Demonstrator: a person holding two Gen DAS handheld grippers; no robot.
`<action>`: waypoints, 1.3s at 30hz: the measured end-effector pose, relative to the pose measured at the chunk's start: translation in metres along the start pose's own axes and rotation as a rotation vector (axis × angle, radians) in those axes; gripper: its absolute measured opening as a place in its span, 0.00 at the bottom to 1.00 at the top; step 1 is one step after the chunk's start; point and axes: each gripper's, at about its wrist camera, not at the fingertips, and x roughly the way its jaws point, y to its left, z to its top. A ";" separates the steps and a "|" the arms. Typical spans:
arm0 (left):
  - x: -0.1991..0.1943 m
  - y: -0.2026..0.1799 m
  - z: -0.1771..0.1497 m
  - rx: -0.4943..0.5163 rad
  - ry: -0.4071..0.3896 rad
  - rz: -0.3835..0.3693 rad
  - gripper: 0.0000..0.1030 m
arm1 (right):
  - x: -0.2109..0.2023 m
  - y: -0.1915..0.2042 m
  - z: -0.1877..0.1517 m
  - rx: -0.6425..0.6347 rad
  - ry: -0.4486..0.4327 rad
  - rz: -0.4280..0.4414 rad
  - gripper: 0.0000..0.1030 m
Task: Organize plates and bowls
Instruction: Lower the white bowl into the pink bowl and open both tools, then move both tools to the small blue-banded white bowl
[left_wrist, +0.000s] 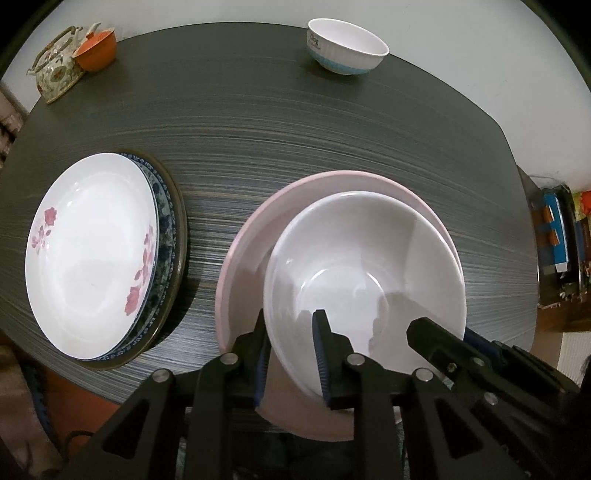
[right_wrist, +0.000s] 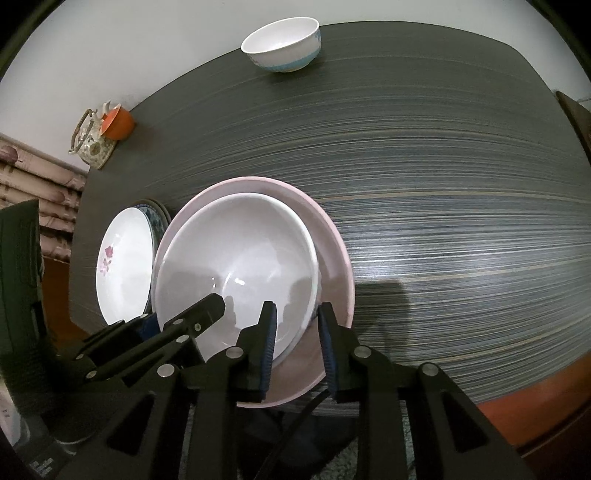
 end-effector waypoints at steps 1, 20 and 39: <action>0.001 0.000 0.001 -0.002 0.003 0.001 0.22 | 0.000 -0.001 0.000 0.002 0.000 0.002 0.23; -0.015 0.021 0.011 -0.005 0.009 -0.043 0.30 | -0.007 -0.012 0.001 0.021 0.000 0.033 0.24; -0.041 0.009 0.024 0.065 -0.134 0.024 0.45 | -0.035 -0.024 0.015 0.033 -0.093 0.060 0.43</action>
